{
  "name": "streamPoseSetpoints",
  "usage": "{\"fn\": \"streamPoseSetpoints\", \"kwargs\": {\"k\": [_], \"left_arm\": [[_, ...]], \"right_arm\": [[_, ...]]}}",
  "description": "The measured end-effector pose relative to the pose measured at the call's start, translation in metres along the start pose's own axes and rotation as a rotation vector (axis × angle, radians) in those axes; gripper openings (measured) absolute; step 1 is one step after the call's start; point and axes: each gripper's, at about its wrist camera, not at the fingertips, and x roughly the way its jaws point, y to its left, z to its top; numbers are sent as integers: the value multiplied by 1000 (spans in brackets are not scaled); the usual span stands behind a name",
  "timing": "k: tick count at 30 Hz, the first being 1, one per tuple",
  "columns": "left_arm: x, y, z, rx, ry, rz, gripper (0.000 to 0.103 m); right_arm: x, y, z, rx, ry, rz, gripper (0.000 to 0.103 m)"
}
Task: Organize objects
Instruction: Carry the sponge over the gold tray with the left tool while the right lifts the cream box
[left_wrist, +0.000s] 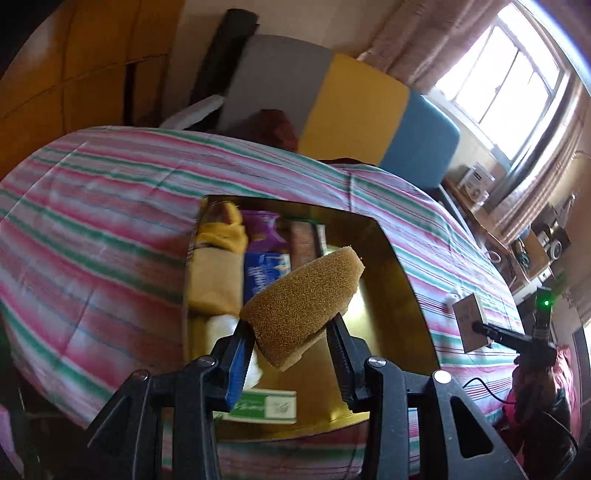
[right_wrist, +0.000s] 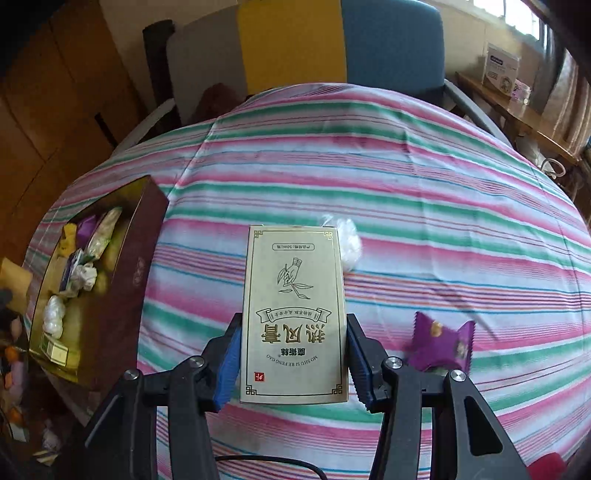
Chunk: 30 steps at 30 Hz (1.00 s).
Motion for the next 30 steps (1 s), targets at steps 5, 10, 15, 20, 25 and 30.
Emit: {"fn": "streamPoseSetpoints", "kwargs": {"k": [5,10,15,20,25,30], "left_arm": [[12,-4,-14,12,40,-20,40],[42,-29,-16,58,85,-23,40],[72,-32,-19,99,150,63,40],[88,-22,-21,102,165,108,45],[79,-14,-25,79,165,102,60],[56,-7,-24,44,115,87,62]], "right_arm": [[16,-2,-7,7,24,-9,52],[15,0,-10,-1,21,-5,52],[16,3,-10,-19,16,-11,52],[17,5,-9,-28,17,-14,52],[18,3,-8,-22,14,-17,52],[16,4,-7,-22,4,-24,52]]}}
